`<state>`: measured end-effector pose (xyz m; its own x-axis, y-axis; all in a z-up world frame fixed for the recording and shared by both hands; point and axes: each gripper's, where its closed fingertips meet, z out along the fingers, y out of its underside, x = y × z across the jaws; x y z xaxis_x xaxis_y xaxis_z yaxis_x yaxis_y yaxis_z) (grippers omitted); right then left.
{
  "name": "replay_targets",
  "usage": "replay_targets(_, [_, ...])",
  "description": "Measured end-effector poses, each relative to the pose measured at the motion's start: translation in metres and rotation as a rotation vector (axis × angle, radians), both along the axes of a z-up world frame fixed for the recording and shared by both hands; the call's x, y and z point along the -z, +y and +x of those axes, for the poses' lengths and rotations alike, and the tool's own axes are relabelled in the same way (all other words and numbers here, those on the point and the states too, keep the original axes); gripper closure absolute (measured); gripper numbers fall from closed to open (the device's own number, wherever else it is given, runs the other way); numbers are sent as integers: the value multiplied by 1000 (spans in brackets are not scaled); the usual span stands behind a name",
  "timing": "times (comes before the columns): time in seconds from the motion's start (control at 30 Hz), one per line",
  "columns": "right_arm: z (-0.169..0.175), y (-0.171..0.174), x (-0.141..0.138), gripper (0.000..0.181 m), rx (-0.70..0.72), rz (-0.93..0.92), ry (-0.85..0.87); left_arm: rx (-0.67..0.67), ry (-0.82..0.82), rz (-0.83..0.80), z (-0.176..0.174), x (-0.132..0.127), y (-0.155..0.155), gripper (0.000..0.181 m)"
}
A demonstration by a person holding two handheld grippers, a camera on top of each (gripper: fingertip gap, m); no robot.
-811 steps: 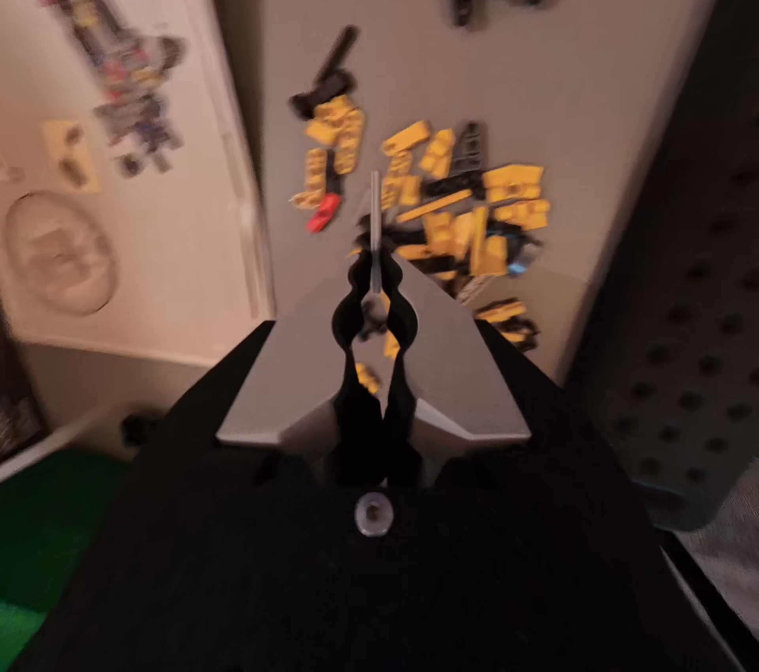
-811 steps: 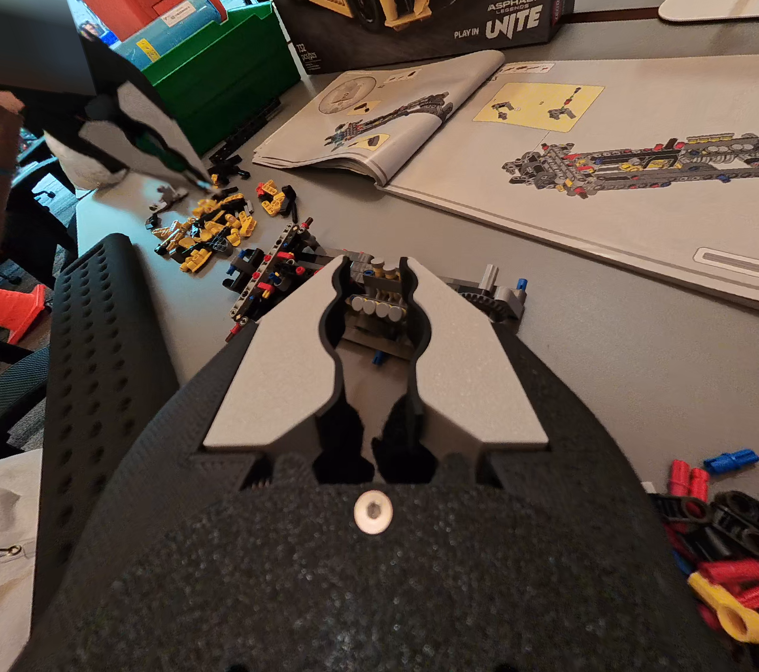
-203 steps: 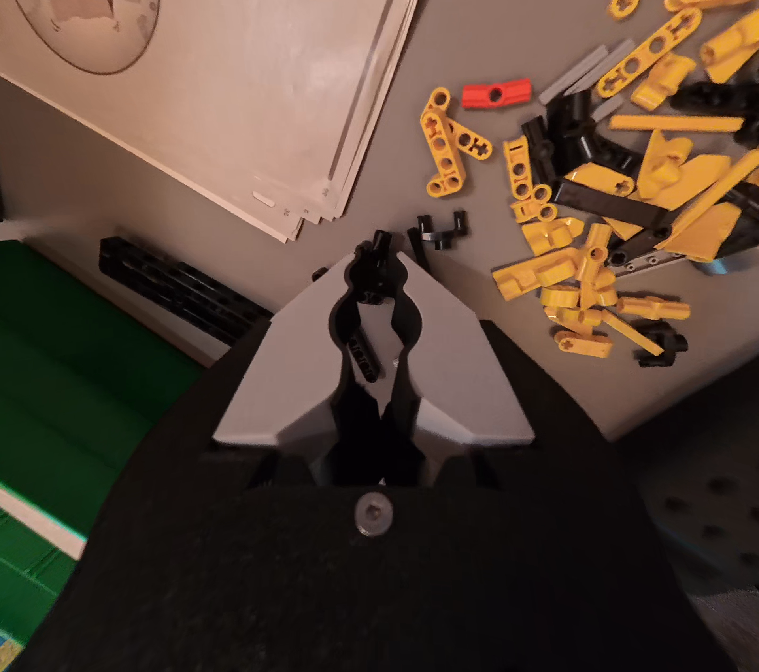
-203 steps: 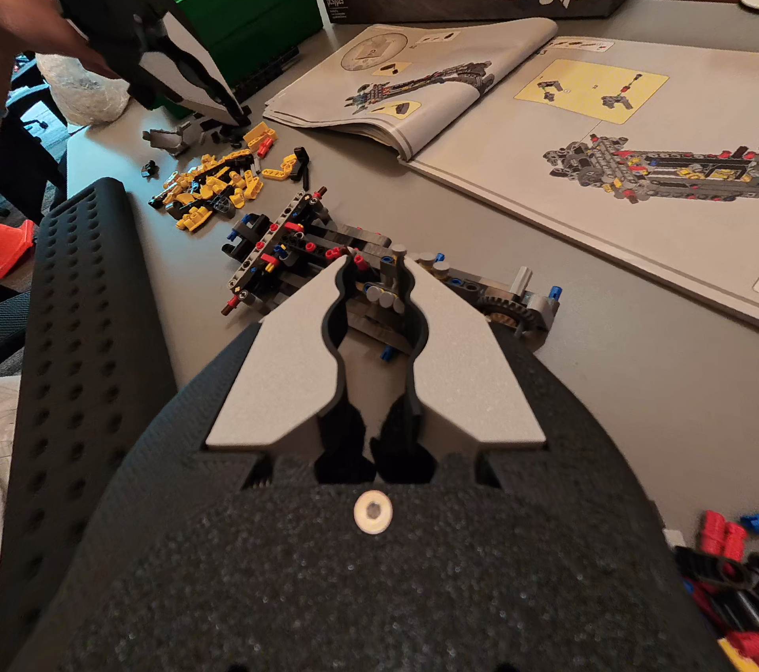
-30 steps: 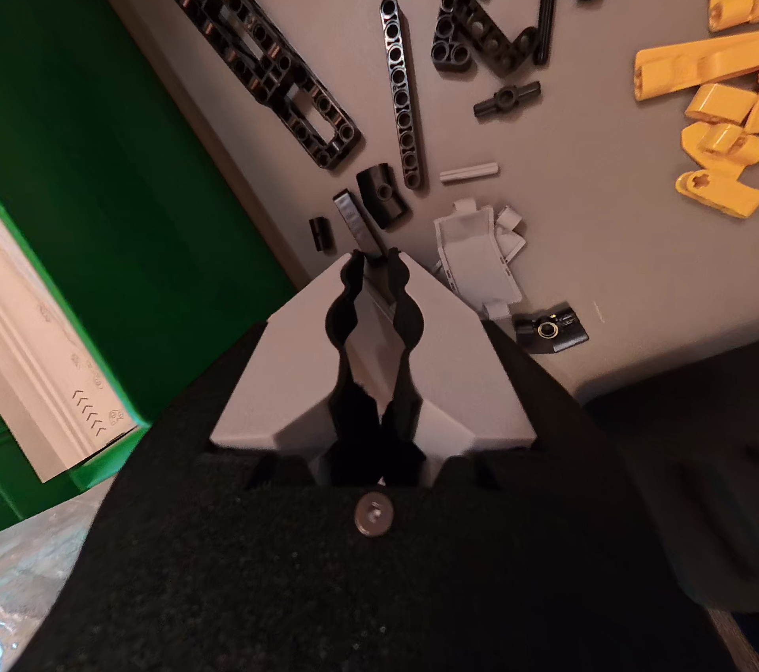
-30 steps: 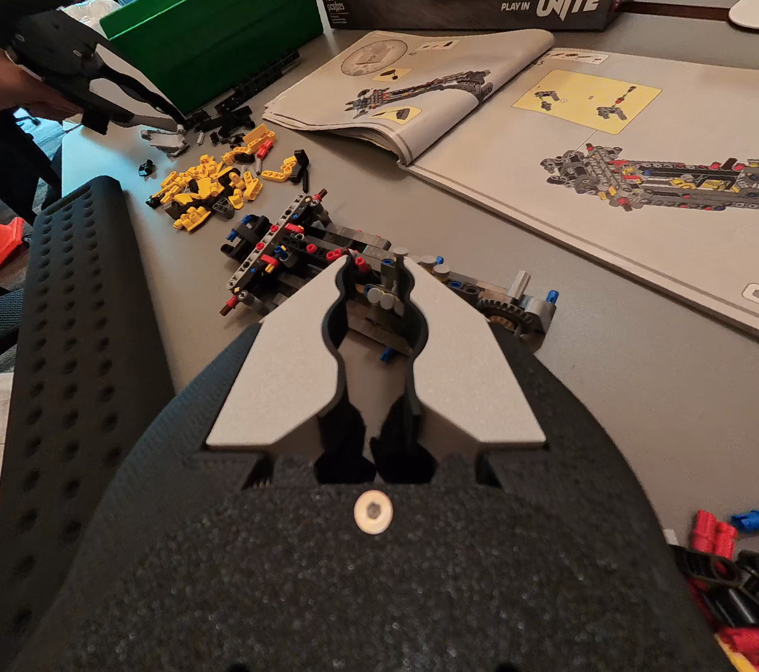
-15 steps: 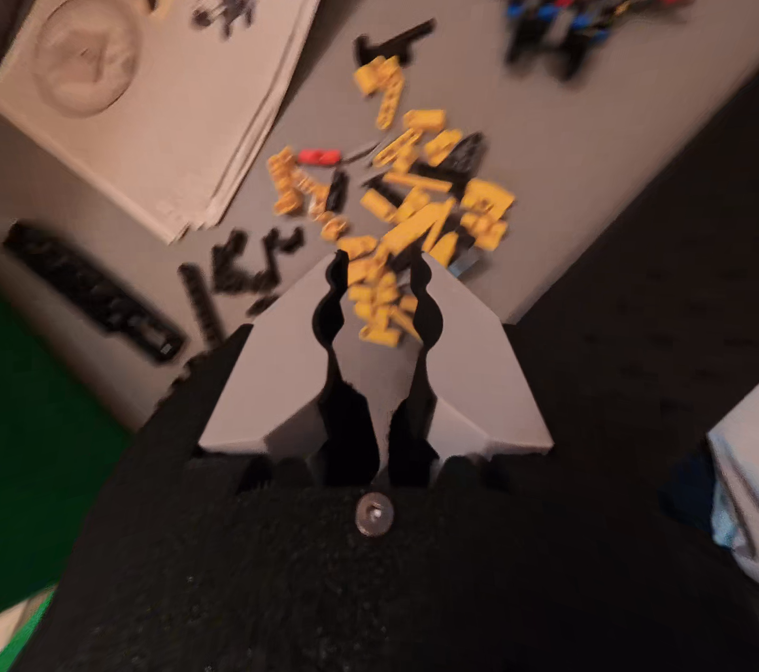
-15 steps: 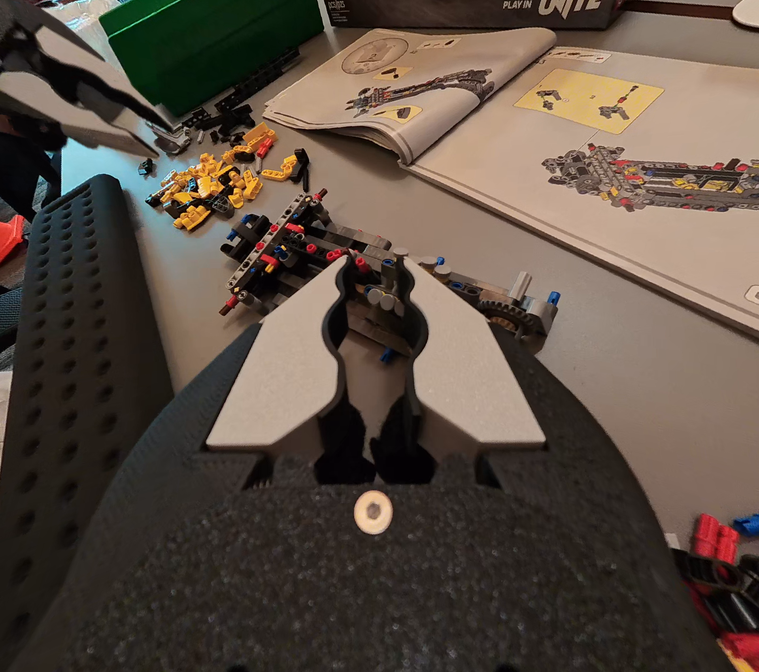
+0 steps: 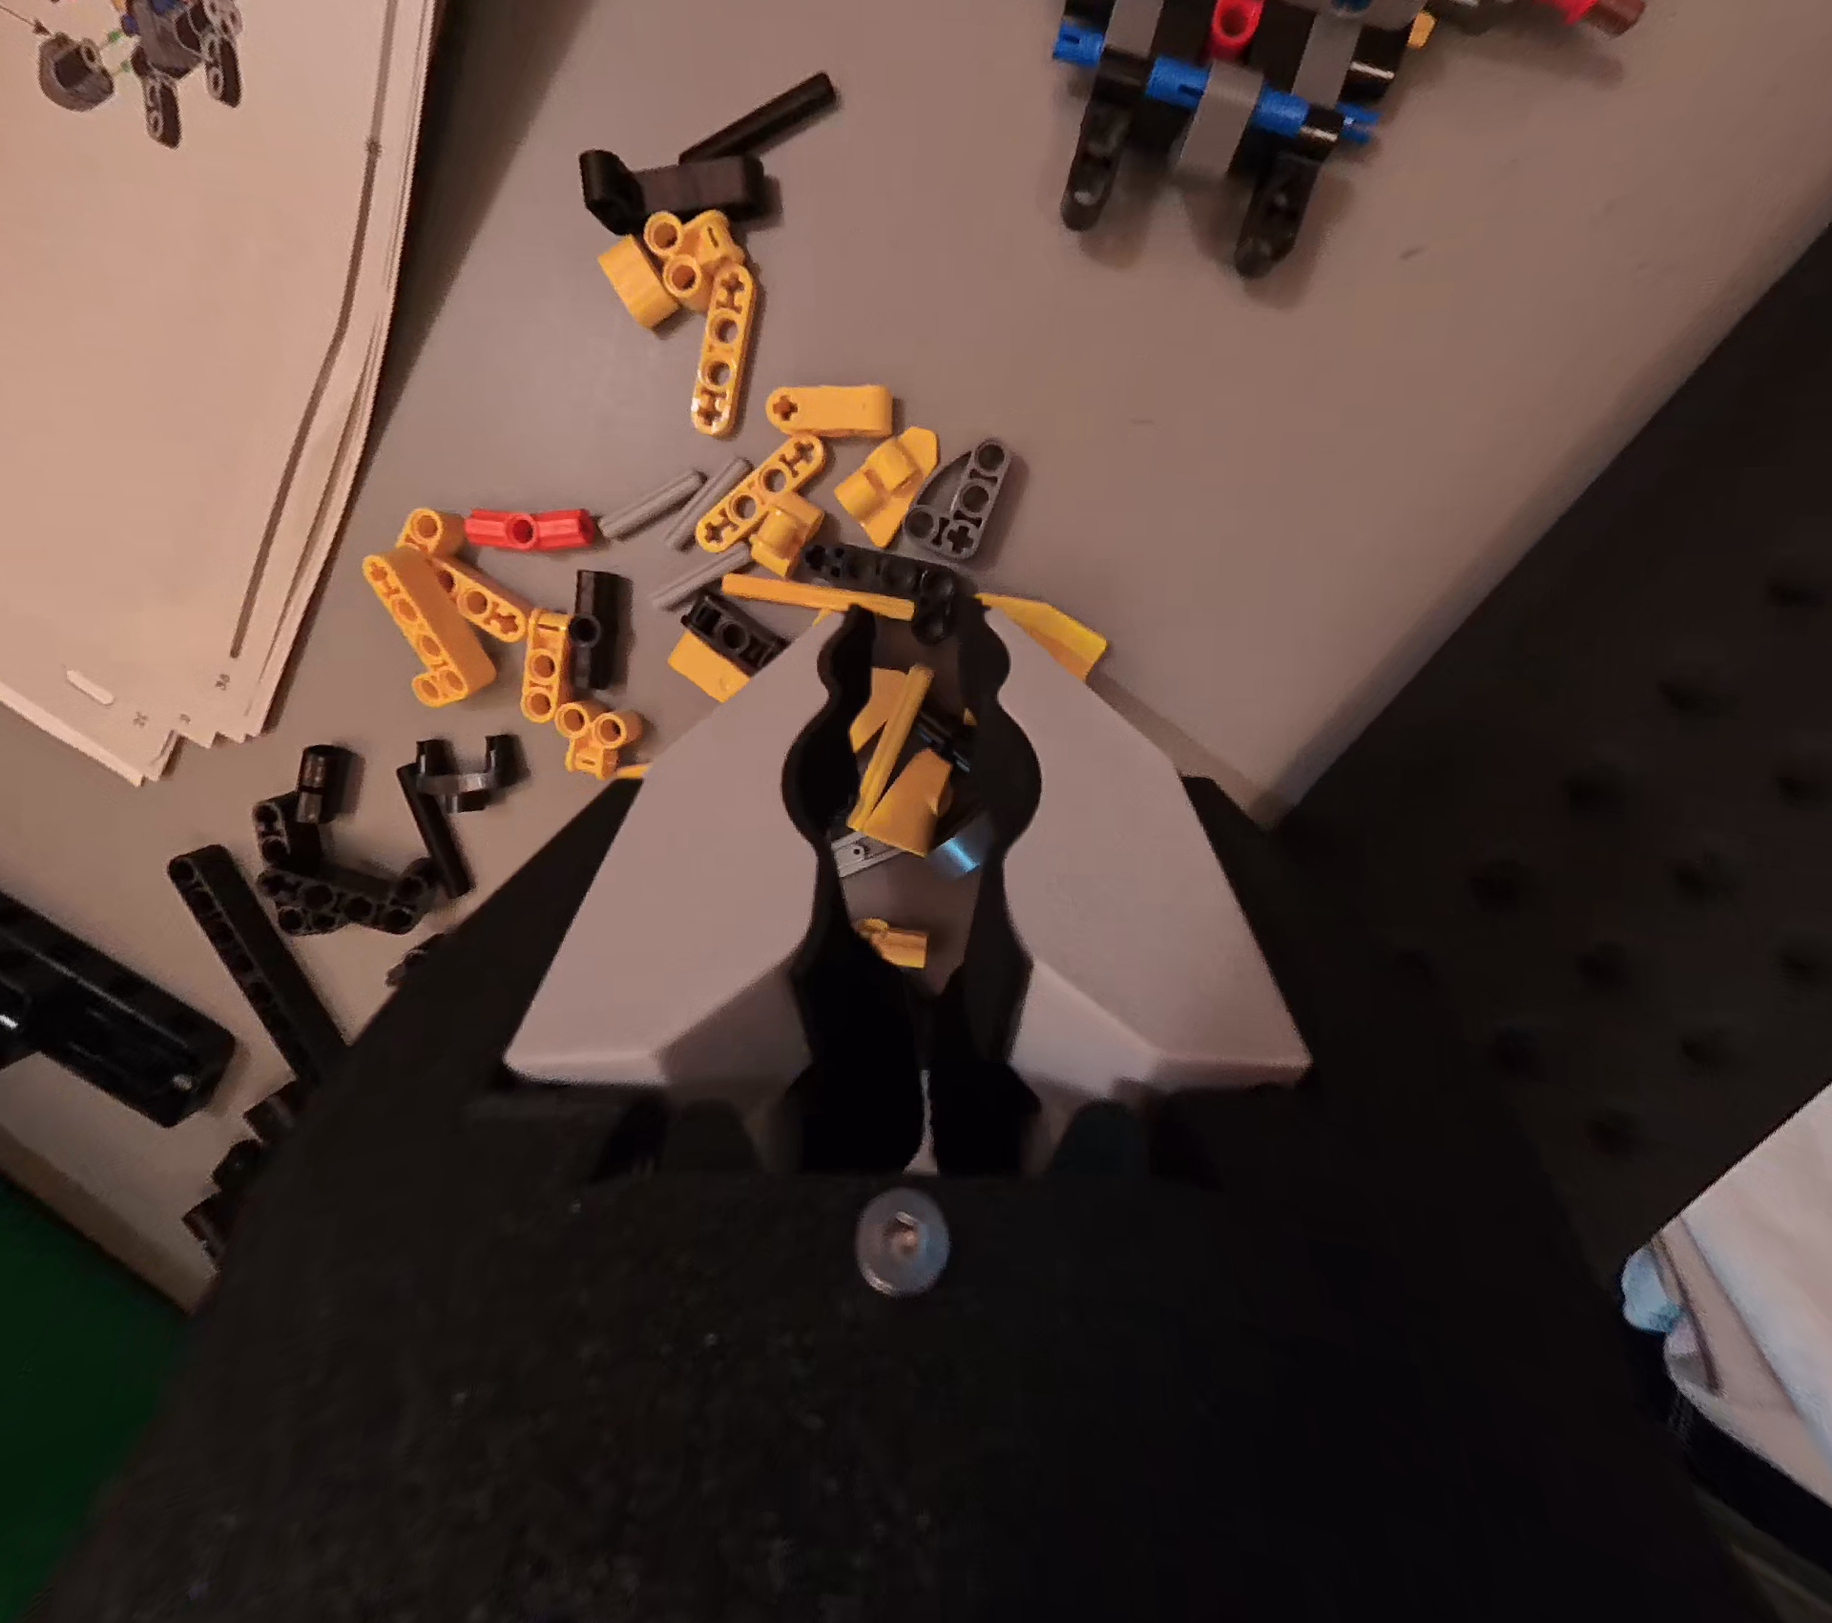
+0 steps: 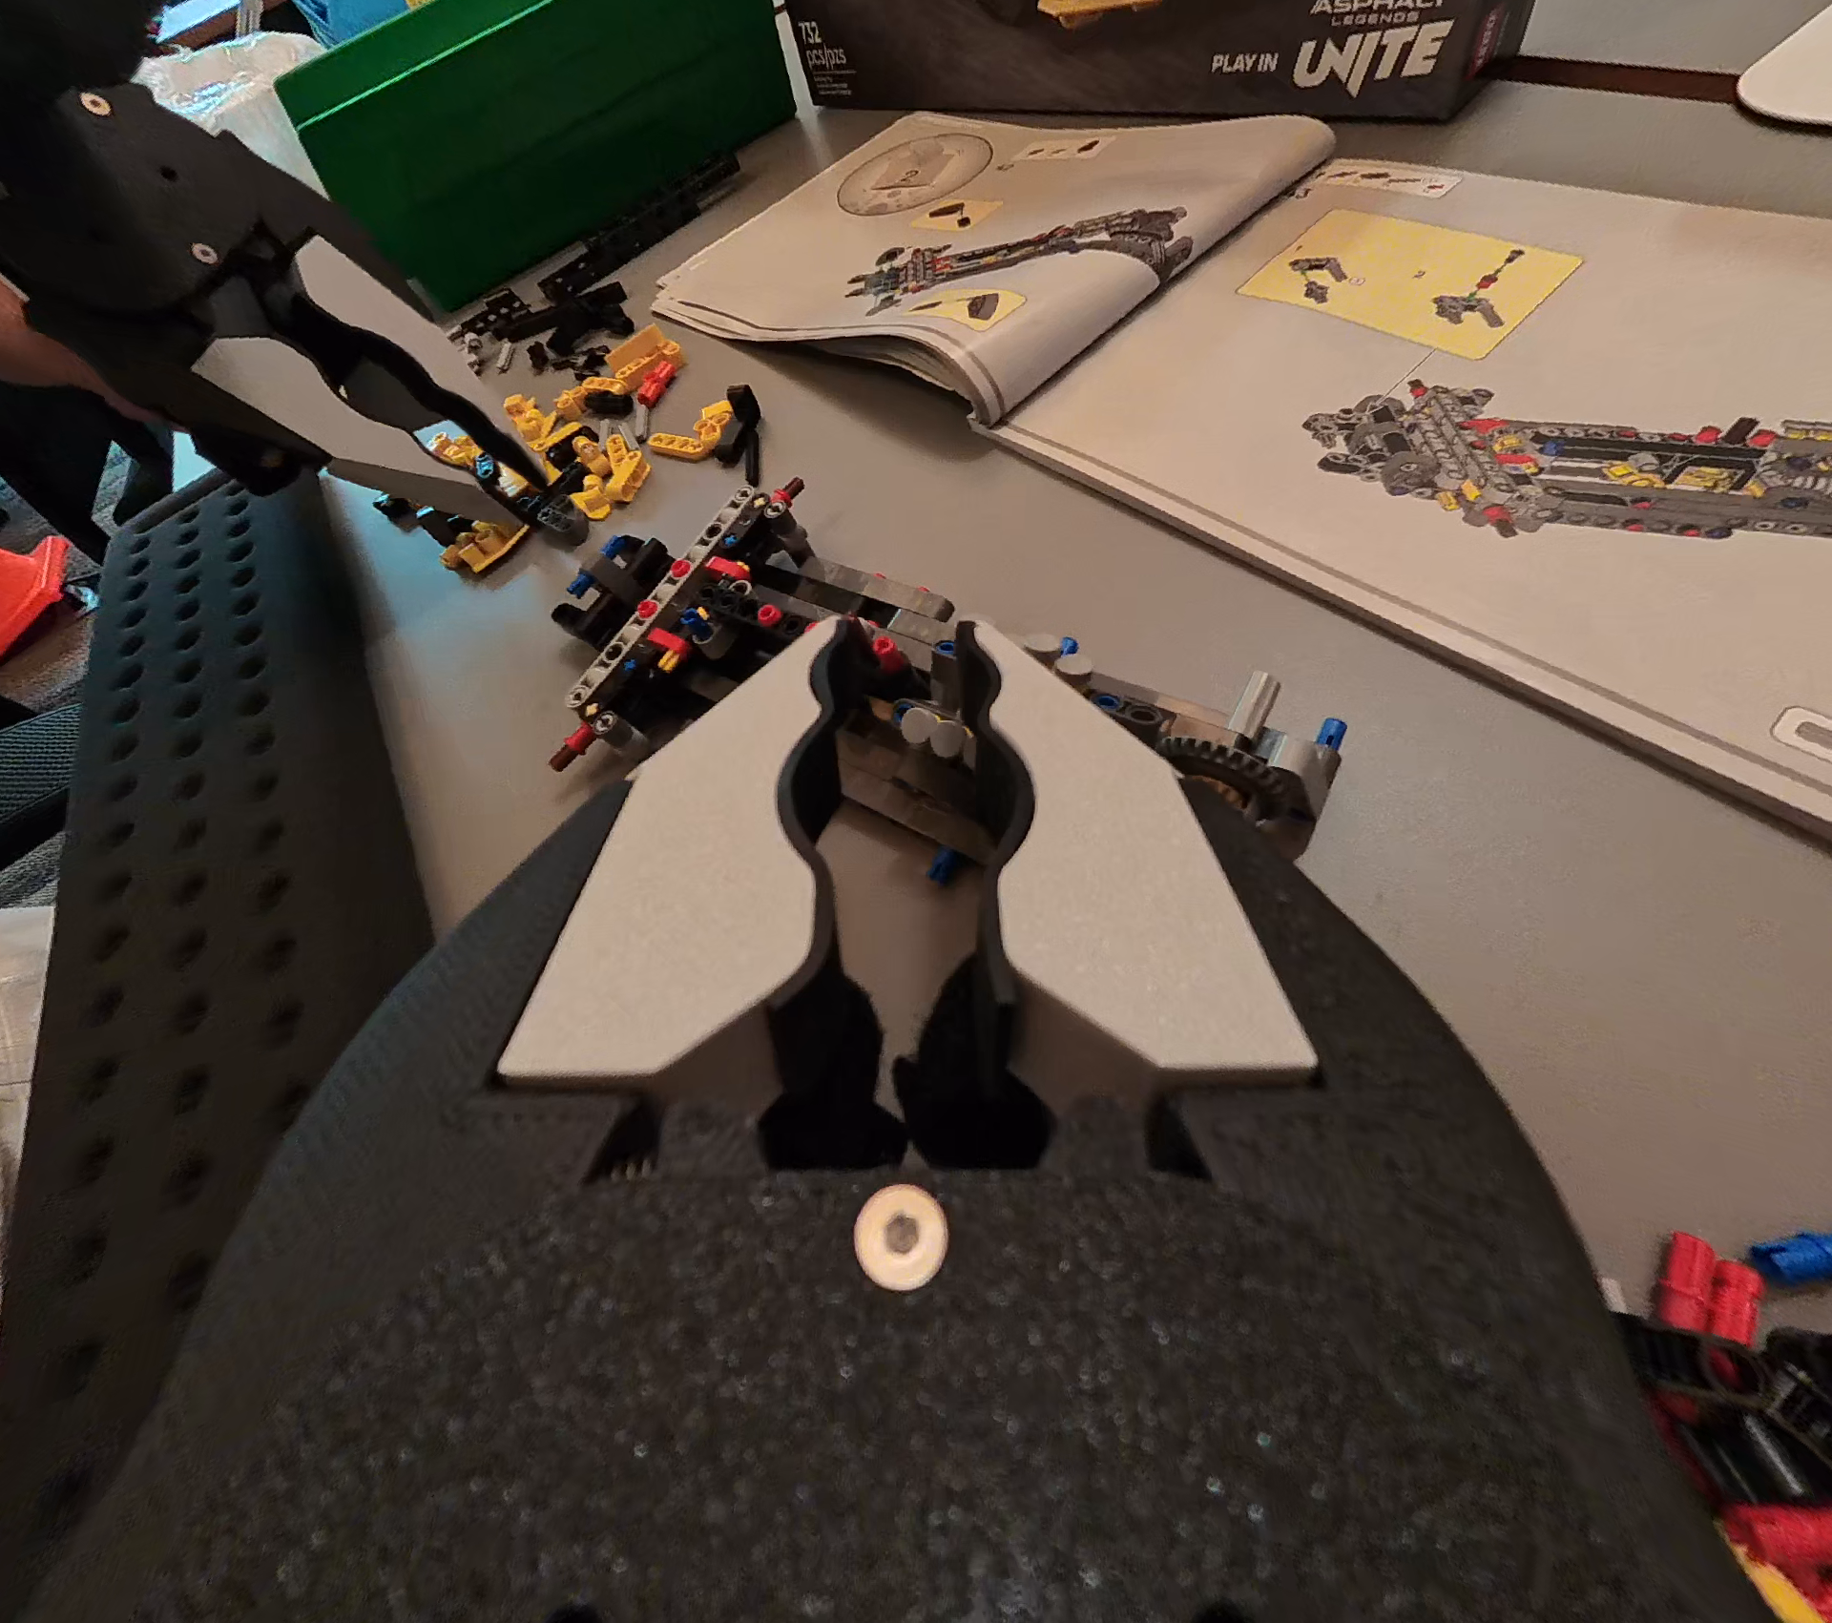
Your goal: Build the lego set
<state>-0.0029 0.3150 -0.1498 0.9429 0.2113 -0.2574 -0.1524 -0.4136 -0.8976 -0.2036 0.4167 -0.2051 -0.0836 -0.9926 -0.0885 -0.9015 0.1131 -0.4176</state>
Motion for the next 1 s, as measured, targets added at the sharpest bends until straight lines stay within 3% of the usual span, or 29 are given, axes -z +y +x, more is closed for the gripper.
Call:
replay_targets(0.37, [-3, -1, -1, 162, -13, 6, -10, 3, 1, -15, 2, -2, -4, 175])
replay_targets(0.47, [-3, -1, -2, 162, -12, 11, -4, -2, -86, -15, 0, -22, 1, 175])
replay_targets(0.57, [-4, -1, -2, 162, -15, 10, -3, -102, -192, -25, -16, -53, 27, 175])
replay_targets(0.63, [-5, 0, -2, 162, -20, 9, -5, -196, -187, 35, -37, -59, 59, 175])
replay_targets(0.8, [-7, 0, 0, 162, -27, 1, -11, -308, -49, 156, -77, -34, 118, 175])
replay_targets(1.0, [-3, 0, 1, 162, -13, -3, -5, -284, 9, 169, -73, -11, 135, 175])
